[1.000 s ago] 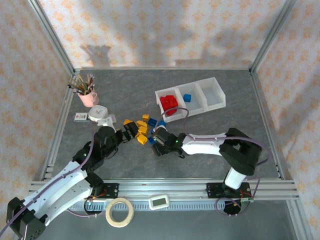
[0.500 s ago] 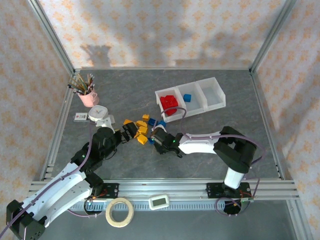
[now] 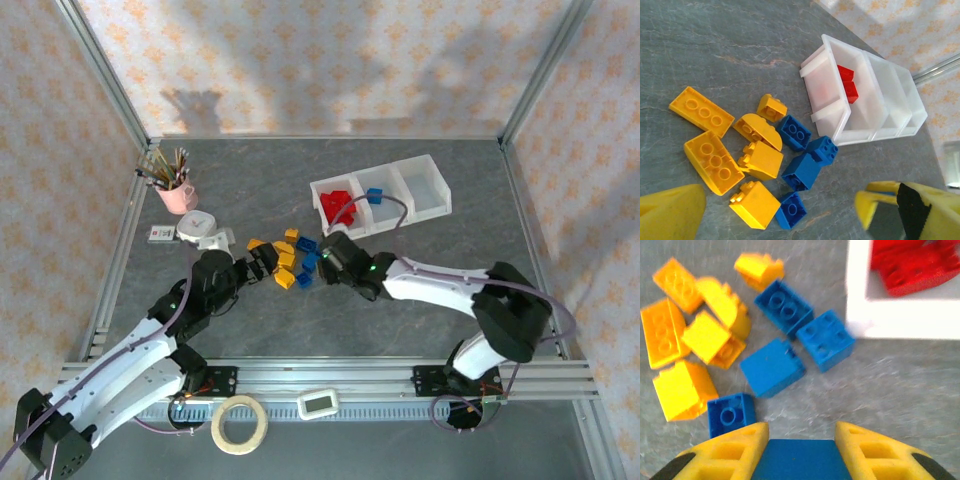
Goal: Sort the legos into containers by color
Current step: Pick up the lego from the bottom-center of the table, then place the lego in the container.
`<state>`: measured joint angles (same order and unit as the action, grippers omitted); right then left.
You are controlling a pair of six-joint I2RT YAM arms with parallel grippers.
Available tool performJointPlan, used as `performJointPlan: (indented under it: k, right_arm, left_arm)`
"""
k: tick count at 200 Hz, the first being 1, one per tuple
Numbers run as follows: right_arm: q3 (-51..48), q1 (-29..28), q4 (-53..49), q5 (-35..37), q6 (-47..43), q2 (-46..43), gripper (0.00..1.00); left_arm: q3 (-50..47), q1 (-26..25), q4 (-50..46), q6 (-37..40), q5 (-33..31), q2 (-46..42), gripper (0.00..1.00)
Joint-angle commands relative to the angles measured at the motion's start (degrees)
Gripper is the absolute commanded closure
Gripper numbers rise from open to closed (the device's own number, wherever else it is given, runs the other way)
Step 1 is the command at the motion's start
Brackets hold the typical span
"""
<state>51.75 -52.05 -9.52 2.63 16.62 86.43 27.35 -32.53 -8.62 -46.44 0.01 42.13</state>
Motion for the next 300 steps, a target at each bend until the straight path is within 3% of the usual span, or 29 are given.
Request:
performJointPlan:
  k: [1, 62, 118, 184, 206, 241, 300]
  right_arm:
    - [-0.45, 3.18, -3.33, 2.47, 1.54, -4.56, 0.88]
    - [6.78, 18.75, -5.17, 2.94, 1.09, -6.34, 0.89]
    - [19.11, 29.61, -3.77, 2.91, -0.67, 7.76, 0.88]
    - [31.91, 32.71, -4.29, 3.77, -2.91, 24.06, 0.82]
    - [34.36, 32.93, -5.91, 4.03, -3.26, 26.53, 0.61]
    - [33.14, 32.93, -5.08, 1.49, -3.44, 23.29, 0.46]
    - [25.58, 31.75, -4.17, -4.27, -2.46, 13.51, 0.39]
  left_arm:
    - [3.29, 0.45, 4.6, 1.41, 1.7, 2.1, 0.01]
    - [8.56, 0.39, 12.94, 4.29, 5.33, 12.87, 0.01]
    - [15.28, 0.42, 16.03, 7.3, 8.14, 23.6, 0.01]
    - [17.49, 0.98, 19.34, 7.61, 8.4, 28.63, 0.01]
    - [17.83, 1.24, 19.34, 7.67, 8.94, 29.28, 0.01]
    - [17.39, 1.69, 19.54, 7.77, 8.86, 28.58, 0.01]
    - [16.21, 2.1, 19.17, 7.7, 8.69, 25.65, 0.01]
